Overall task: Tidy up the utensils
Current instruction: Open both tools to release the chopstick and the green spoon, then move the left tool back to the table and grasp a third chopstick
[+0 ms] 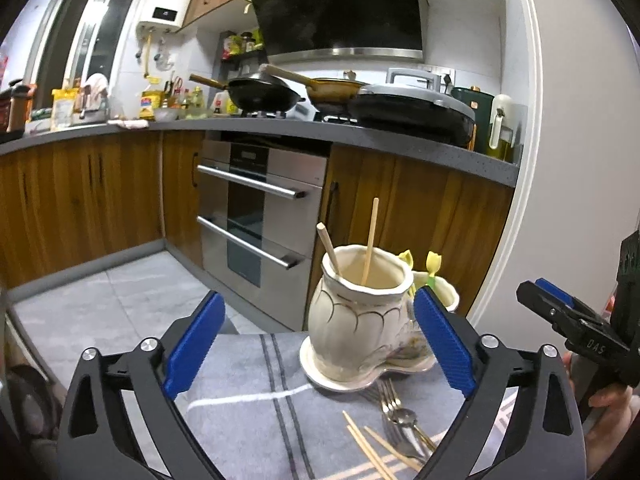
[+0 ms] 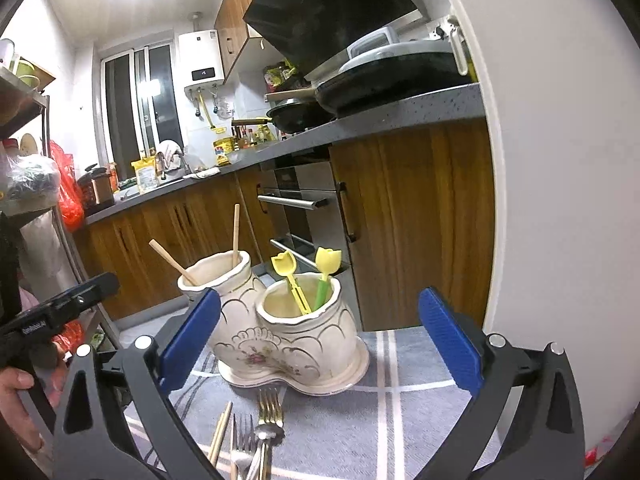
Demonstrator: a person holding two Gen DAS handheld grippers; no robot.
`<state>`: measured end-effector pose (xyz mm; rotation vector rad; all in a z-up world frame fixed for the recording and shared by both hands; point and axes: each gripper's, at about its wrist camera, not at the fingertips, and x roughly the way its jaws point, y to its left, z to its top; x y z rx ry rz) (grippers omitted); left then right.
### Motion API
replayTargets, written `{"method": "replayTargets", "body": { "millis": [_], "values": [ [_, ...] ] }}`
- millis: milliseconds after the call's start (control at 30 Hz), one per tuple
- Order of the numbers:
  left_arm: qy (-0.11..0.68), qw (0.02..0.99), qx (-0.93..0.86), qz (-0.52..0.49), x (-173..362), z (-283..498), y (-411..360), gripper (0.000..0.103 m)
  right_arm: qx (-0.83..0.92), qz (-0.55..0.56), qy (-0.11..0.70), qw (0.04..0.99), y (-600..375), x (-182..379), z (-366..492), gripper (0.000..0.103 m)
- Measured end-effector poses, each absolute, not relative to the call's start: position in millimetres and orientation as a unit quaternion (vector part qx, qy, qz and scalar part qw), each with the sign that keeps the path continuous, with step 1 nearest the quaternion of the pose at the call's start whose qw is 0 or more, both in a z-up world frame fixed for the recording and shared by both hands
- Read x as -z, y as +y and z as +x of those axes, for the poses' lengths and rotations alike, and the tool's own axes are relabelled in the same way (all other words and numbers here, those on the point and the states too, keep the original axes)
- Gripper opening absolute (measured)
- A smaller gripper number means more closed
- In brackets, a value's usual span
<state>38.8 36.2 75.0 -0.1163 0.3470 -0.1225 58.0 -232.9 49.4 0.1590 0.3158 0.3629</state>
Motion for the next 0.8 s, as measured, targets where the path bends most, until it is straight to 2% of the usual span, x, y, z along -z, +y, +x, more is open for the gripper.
{"method": "replayTargets", "body": {
  "millis": [300,800],
  "values": [
    [0.189,0.979,0.059,-0.051,-71.3,18.3,37.9,0.097,-0.183,0.074,0.185,0.963,-237.9,-42.0,50.5,0.098],
    [0.295,0.953,0.054,-0.043,-12.4,8.7,34.3,0.098,-0.188,0.040,0.261,0.946,-236.0,-2.6,39.6,0.098]
  ]
}}
